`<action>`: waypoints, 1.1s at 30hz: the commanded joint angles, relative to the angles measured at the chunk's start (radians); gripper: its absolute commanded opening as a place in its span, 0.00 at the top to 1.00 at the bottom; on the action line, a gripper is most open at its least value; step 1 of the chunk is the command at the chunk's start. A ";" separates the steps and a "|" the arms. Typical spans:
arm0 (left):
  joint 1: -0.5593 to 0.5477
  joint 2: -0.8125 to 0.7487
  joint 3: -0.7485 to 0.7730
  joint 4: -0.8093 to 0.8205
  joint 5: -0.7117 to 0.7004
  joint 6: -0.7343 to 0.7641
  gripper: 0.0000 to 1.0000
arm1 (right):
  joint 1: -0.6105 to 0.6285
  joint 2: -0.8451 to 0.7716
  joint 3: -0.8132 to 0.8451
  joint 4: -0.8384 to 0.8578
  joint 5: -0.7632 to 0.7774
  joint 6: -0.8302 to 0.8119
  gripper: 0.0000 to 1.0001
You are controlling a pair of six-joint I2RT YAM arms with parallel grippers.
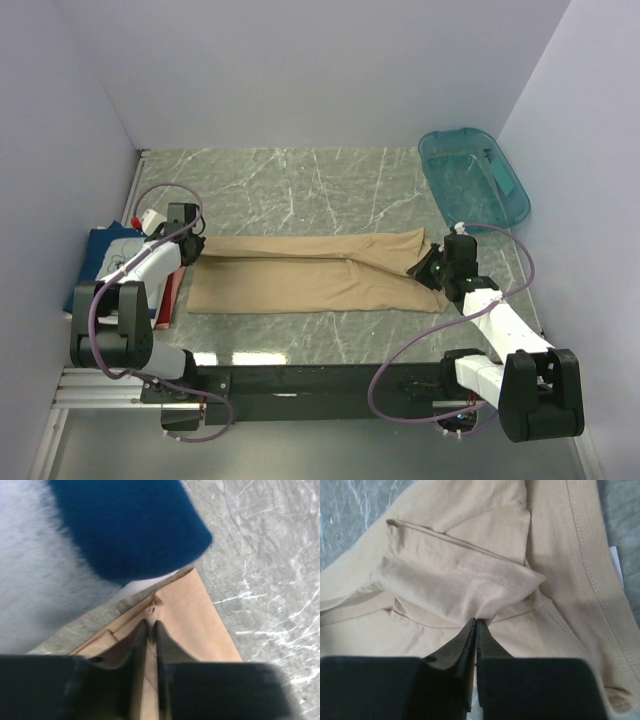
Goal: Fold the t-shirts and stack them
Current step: Fold the tshirt
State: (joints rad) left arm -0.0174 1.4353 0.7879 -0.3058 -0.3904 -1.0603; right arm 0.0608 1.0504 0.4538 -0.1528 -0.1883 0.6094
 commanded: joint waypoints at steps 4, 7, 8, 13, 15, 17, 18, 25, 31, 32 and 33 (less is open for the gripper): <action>0.008 -0.104 -0.065 0.060 -0.001 -0.003 0.66 | -0.006 -0.059 -0.024 0.024 -0.037 0.001 0.68; 0.008 -0.177 -0.087 0.057 0.013 -0.004 0.56 | -0.006 -0.095 -0.014 -0.002 -0.033 0.000 0.60; 0.008 -0.191 -0.088 0.059 0.021 0.003 0.56 | -0.006 -0.102 -0.007 -0.014 -0.031 -0.002 0.60; 0.002 -0.237 -0.053 0.050 0.073 0.034 0.55 | -0.001 -0.145 0.023 -0.028 -0.024 -0.011 0.60; -0.027 -0.217 -0.032 0.027 0.077 0.028 0.56 | 0.005 -0.132 0.051 -0.031 0.001 -0.017 0.59; -0.064 -0.193 0.002 0.005 0.048 0.011 0.58 | 0.007 -0.103 0.100 -0.040 0.021 -0.033 0.60; -0.111 -0.158 0.016 -0.007 0.036 0.003 0.59 | 0.010 -0.063 0.117 -0.036 0.023 -0.036 0.60; -0.259 0.028 0.119 -0.046 0.005 -0.052 0.61 | 0.157 0.206 0.328 -0.066 0.119 -0.075 0.60; -0.335 0.129 0.149 -0.016 0.044 -0.023 0.64 | 0.264 0.451 0.497 -0.099 0.253 -0.120 0.56; -0.343 0.134 0.146 -0.012 0.045 -0.021 0.64 | 0.281 0.498 0.528 -0.103 0.266 -0.125 0.55; -0.355 0.142 0.140 -0.007 0.048 -0.020 0.64 | 0.290 0.519 0.540 -0.103 0.277 -0.126 0.54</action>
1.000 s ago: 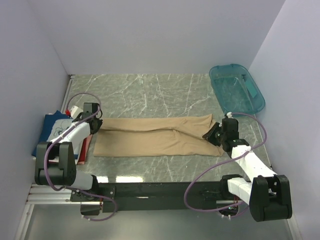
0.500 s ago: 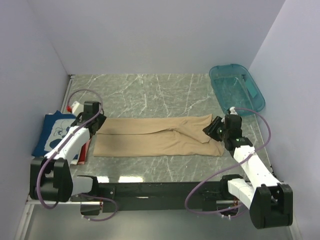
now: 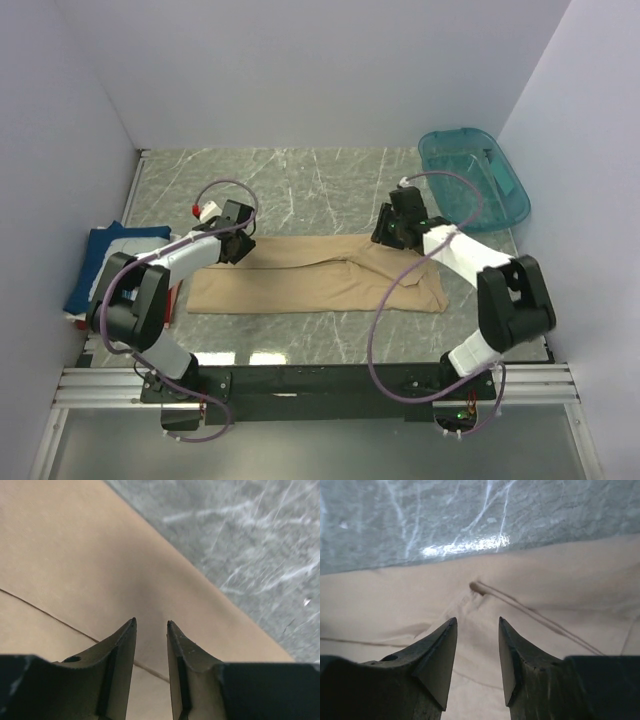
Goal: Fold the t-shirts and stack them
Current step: Fold the tshirt
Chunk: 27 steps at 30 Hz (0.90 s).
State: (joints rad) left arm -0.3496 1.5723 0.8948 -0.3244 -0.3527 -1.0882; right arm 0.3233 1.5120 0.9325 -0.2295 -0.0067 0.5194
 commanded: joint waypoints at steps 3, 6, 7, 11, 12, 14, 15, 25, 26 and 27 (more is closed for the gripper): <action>-0.035 0.006 0.024 0.027 0.015 0.017 0.64 | 0.057 0.120 0.095 -0.025 0.142 -0.038 0.52; -0.042 0.012 0.026 0.027 0.017 0.025 0.64 | 0.088 0.160 0.126 -0.025 0.178 -0.038 0.51; -0.043 0.012 0.027 0.027 0.015 0.027 0.64 | 0.095 0.166 0.135 -0.025 0.203 -0.032 0.51; -0.051 0.018 0.030 0.025 0.015 0.033 0.65 | 0.120 0.186 0.150 -0.018 0.234 -0.012 0.51; -0.051 0.018 0.032 0.025 0.015 0.034 0.65 | 0.126 0.189 0.154 -0.016 0.241 -0.007 0.51; -0.051 0.026 0.033 0.027 0.018 0.037 0.65 | 0.135 0.204 0.169 -0.014 0.252 -0.007 0.51; -0.052 0.029 0.033 0.022 0.017 0.037 0.65 | 0.138 0.214 0.176 -0.027 0.260 -0.006 0.51; -0.052 0.035 0.038 0.016 0.018 0.042 0.66 | 0.160 0.297 0.226 -0.077 0.312 -0.007 0.61; -0.052 0.035 0.038 0.018 0.017 0.042 0.66 | 0.166 0.295 0.224 -0.079 0.315 -0.007 0.62; -0.052 0.037 0.039 0.016 0.018 0.044 0.66 | 0.168 0.290 0.221 -0.080 0.318 -0.006 0.64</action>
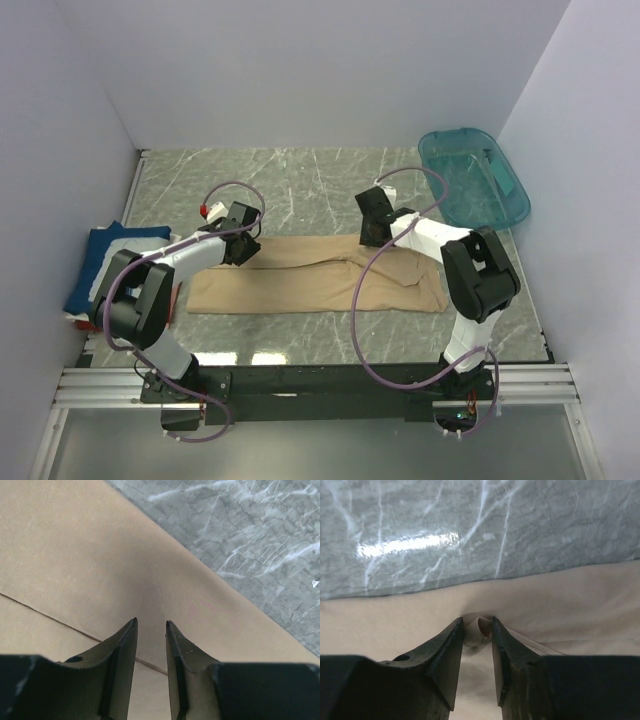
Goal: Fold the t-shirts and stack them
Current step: Fold the tshirt
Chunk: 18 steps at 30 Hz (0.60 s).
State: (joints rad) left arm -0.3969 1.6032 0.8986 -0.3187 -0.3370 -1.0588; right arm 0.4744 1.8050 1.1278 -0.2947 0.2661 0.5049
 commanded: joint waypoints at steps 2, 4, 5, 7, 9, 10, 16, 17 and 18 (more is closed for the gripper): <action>-0.005 0.008 0.039 0.009 0.003 0.014 0.66 | 0.021 -0.022 0.015 -0.021 0.051 0.012 0.74; -0.005 0.008 0.039 0.009 0.001 0.014 0.66 | 0.026 -0.054 -0.005 -0.021 0.047 0.015 0.86; -0.005 0.008 0.039 0.009 0.003 0.016 0.66 | 0.026 -0.065 -0.013 -0.021 0.041 0.014 0.89; -0.005 0.009 0.040 0.006 0.000 0.017 0.66 | 0.026 -0.102 -0.040 -0.024 0.036 0.020 0.98; -0.005 0.008 0.039 0.004 -0.002 0.019 0.66 | 0.029 -0.128 -0.072 -0.021 0.021 0.029 1.00; -0.005 0.009 0.039 0.004 -0.003 0.019 0.66 | 0.030 -0.156 -0.083 -0.021 0.013 0.032 1.00; -0.005 0.014 0.033 0.013 0.004 0.020 0.66 | 0.069 -0.289 -0.192 0.002 -0.036 0.070 1.00; -0.005 0.014 0.034 0.016 0.009 0.023 0.66 | 0.078 -0.305 -0.206 0.005 -0.039 0.083 1.00; -0.005 0.015 0.033 0.015 0.009 0.023 0.66 | 0.084 -0.320 -0.230 0.008 -0.045 0.090 1.00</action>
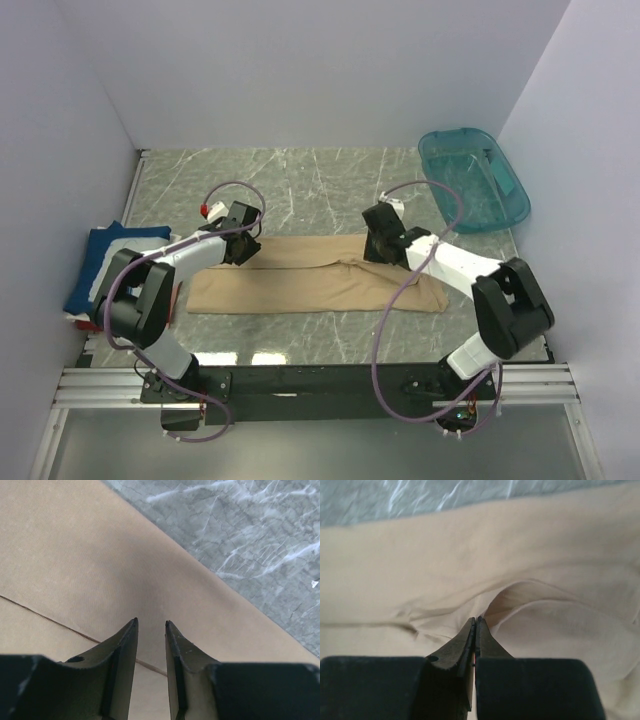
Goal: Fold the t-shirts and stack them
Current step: Fold the tshirt
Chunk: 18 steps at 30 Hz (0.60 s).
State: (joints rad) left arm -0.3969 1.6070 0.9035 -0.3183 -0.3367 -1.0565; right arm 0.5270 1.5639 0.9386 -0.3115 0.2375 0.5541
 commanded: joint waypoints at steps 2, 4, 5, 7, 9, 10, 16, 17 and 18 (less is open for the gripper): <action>-0.005 0.016 0.029 0.018 0.013 0.024 0.66 | 0.054 -0.125 -0.067 0.031 -0.018 0.065 1.00; -0.005 0.019 0.032 0.019 0.016 0.027 0.66 | 0.073 -0.166 -0.102 0.037 -0.012 0.087 1.00; -0.005 0.018 0.031 0.021 0.018 0.030 0.66 | 0.086 -0.182 -0.118 0.041 -0.012 0.107 1.00; -0.005 0.016 0.029 0.022 0.018 0.033 0.66 | 0.103 -0.222 -0.161 0.060 -0.006 0.128 1.00; -0.005 0.018 0.029 0.025 0.022 0.039 0.66 | 0.126 -0.245 -0.199 0.089 -0.004 0.156 1.00; -0.005 0.016 0.028 0.028 0.025 0.043 0.66 | 0.133 -0.260 -0.210 0.098 -0.004 0.162 0.99; -0.005 0.014 0.029 0.045 0.045 0.067 0.66 | 0.176 -0.291 -0.264 0.160 -0.006 0.198 0.81; -0.005 0.013 0.028 0.054 0.050 0.075 0.66 | 0.179 -0.291 -0.262 0.164 -0.012 0.198 0.79; -0.005 0.010 0.026 0.061 0.056 0.079 0.66 | 0.182 -0.291 -0.259 0.164 -0.013 0.199 0.74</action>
State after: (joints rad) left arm -0.3969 1.6272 0.9035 -0.2970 -0.3038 -1.0142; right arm 0.6952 1.3033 0.6804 -0.2134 0.2157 0.7216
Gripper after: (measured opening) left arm 0.341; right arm 0.210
